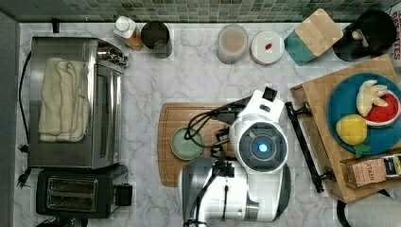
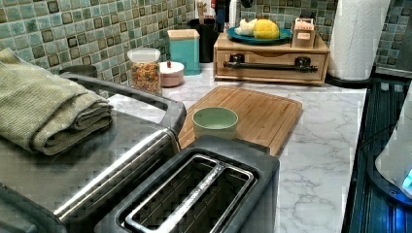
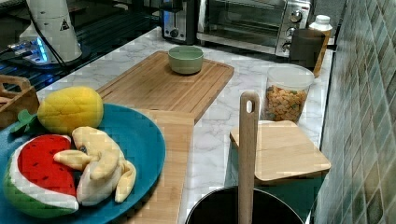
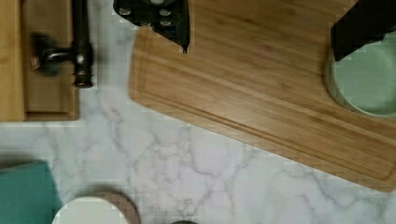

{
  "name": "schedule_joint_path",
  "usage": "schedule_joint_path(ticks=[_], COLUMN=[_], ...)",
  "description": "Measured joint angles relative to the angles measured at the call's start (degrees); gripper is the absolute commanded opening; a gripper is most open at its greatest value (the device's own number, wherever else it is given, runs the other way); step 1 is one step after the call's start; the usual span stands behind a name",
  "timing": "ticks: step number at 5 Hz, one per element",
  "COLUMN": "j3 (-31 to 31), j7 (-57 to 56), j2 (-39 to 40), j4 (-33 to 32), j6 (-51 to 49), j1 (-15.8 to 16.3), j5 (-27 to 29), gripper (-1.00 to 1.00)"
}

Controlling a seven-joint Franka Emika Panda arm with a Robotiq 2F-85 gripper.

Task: Open the drawer.

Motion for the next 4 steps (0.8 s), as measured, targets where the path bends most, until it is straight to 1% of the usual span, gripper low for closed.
schedule_joint_path(ticks=[2, 4], j3=[-4.4, -10.0], j7=[-5.5, -12.9], j2=[3.7, 5.9], j4=[-0.3, -2.4], j6=[2.2, 8.5], j1=[-2.7, -4.0], j5=[-0.3, -0.2], gripper=[1.0, 1.0])
